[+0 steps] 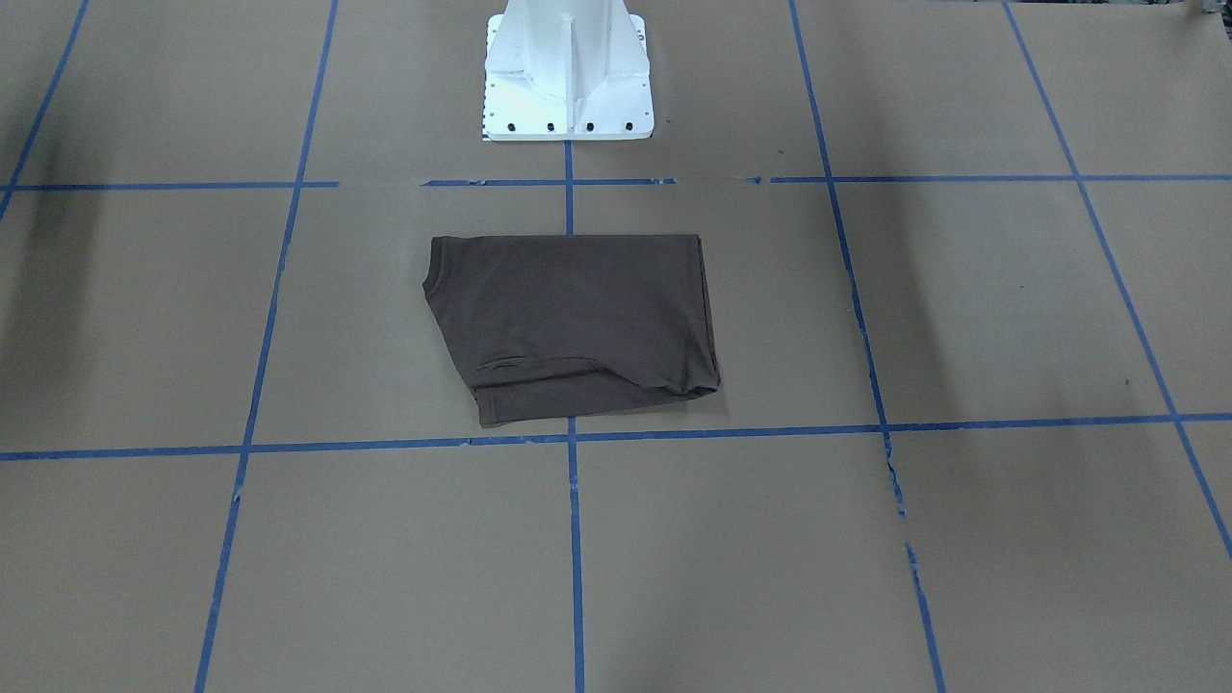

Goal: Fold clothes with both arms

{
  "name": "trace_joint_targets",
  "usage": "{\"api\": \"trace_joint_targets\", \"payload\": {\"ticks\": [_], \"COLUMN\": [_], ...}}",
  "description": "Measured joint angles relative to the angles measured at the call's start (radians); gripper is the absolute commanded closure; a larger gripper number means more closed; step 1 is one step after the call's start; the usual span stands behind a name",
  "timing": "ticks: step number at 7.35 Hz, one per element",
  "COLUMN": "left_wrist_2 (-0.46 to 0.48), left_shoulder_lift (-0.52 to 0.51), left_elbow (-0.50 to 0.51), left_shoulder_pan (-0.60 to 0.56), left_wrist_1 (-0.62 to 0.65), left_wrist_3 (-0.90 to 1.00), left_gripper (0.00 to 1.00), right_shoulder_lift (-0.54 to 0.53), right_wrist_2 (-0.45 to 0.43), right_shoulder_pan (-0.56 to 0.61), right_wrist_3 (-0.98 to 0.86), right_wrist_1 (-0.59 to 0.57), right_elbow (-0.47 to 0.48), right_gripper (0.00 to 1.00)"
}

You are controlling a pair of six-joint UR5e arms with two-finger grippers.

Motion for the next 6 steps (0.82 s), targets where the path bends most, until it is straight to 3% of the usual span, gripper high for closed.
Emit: {"api": "trace_joint_targets", "payload": {"ticks": [6], "left_wrist_2": [0.001], "left_shoulder_lift": [0.009], "left_elbow": [-0.002], "left_shoulder_pan": [0.000], "left_wrist_1": [-0.001], "left_wrist_3": [0.002], "left_gripper": [0.00], "right_shoulder_lift": [0.000], "right_wrist_2": [0.000], "right_shoulder_pan": [0.000], "right_wrist_3": [0.000], "right_wrist_1": [0.000], "right_elbow": [-0.001], "right_gripper": [0.00]}}
